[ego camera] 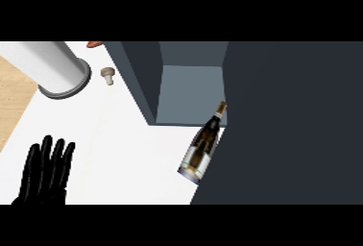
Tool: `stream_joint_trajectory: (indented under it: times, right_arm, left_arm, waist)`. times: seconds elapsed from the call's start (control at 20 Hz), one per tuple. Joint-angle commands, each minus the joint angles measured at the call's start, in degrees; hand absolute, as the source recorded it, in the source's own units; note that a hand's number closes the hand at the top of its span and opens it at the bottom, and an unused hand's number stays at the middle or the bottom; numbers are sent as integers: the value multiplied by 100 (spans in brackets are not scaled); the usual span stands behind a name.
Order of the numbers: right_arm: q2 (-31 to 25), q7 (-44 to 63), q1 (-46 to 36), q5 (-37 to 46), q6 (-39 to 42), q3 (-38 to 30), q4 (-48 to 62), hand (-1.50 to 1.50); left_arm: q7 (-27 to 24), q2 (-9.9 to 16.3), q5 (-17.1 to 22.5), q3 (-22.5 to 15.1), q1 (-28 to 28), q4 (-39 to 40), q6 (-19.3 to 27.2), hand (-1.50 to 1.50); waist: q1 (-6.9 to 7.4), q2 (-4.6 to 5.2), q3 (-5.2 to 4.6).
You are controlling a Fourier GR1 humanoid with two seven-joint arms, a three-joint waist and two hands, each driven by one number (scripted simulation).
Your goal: Pick up the wine, place it into the cabinet and close the cabinet
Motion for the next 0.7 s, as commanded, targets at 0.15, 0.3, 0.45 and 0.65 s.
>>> stream_joint_trajectory:
  times: [0.15,0.3,0.45,0.65]
  right_arm:
    - [681,371,-1122,332,-970,1504,231,150]
    - [682,423,-1557,307,-1529,1463,301,150]
    - [689,262,-2420,318,-2191,1367,1063,150]
    - [682,214,-3422,-29,-2685,1015,1718,150]
  left_arm:
    - [-220,304,428,568,469,-70,-600,-150]
    - [-242,448,630,794,656,-98,-853,-150]
    - [-300,700,752,1064,871,-280,-1165,-150]
    - [-133,1016,1168,1538,1020,-365,-1582,-150]
  waist:
    - [39,5,-5]
    - [55,5,-10]
    - [182,23,-8]
    - [274,51,-2]
